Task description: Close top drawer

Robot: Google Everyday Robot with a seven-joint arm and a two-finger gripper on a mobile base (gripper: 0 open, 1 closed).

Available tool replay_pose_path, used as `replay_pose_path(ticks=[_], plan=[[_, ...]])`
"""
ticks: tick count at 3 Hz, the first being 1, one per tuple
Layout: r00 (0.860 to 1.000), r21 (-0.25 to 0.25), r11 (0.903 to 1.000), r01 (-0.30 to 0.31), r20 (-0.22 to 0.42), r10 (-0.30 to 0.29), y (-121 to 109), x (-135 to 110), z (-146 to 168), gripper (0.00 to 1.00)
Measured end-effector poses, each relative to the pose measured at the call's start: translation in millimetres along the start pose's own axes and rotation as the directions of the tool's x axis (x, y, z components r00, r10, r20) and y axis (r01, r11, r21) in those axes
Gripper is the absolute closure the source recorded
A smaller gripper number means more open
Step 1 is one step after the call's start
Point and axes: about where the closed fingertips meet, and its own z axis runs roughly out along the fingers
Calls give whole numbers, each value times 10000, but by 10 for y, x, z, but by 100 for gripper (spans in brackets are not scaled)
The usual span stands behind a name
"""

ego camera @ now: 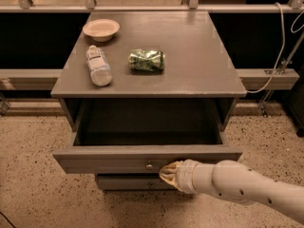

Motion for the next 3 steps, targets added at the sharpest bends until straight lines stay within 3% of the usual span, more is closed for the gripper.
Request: replay_pose_path(ticks=[2,3], plan=[[9990,904,9959,70,429,-109,-427,-173,316,100],[9987,1083,9941,89,491,-143,-562,-232,402,100]])
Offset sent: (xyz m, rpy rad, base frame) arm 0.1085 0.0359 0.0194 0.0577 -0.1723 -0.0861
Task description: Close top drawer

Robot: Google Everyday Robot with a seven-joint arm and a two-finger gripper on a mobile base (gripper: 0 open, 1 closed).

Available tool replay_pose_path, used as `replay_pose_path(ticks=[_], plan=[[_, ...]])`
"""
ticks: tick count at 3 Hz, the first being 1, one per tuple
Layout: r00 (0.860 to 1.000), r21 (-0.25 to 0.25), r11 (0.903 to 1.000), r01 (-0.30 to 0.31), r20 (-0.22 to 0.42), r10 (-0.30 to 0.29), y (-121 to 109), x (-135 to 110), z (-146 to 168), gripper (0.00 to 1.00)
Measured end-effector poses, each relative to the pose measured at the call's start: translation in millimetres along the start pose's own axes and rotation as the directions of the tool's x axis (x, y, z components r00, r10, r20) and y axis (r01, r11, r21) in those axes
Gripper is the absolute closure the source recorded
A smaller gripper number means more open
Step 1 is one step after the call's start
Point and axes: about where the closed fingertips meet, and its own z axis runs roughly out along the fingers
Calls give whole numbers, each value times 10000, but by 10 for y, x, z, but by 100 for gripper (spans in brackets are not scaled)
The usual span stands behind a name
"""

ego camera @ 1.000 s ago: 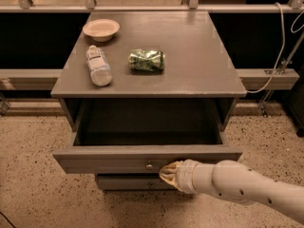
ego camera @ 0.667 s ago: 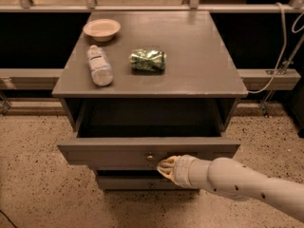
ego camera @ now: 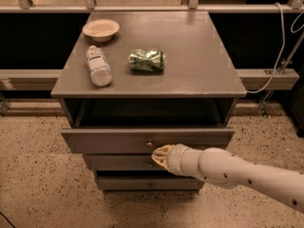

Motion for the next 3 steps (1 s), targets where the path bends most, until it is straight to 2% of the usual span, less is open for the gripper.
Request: replay_pose_path(ticks=[1,3], plan=[[9997,73,9998,-193,135,192,-183,32,262,100],[9981,-265,9994,-215,570,230,-229,93,501,100]])
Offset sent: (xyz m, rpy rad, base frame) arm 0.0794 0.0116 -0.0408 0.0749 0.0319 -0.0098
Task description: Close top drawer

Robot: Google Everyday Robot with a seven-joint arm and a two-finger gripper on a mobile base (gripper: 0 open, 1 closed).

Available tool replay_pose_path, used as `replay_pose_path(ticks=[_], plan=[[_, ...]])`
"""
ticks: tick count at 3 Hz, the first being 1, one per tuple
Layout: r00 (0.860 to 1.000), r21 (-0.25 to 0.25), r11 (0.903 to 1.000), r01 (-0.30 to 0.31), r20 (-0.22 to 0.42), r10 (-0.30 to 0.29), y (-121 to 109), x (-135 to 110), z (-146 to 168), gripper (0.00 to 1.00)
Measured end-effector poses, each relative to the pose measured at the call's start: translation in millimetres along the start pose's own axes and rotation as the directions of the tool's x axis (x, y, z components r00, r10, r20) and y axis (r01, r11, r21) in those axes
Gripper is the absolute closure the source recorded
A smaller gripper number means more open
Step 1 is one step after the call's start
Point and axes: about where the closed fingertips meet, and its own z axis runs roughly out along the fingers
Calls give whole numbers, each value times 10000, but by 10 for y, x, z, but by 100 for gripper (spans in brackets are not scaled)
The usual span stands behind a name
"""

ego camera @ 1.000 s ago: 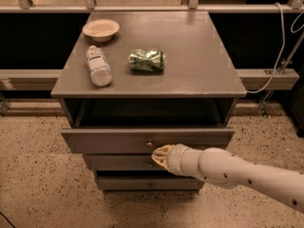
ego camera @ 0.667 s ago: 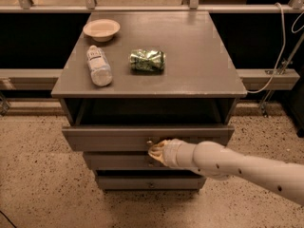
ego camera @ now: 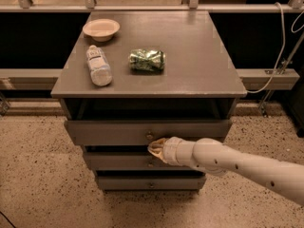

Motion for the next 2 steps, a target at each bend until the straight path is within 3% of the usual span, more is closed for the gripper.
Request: replay_pose_path(ticks=[1,2], plan=[[9940,-742,9944,751,849,-687,514,-155,-249,100],[9720,-1188,9772,1761,1776,-1536,1070,-562,-712,100]])
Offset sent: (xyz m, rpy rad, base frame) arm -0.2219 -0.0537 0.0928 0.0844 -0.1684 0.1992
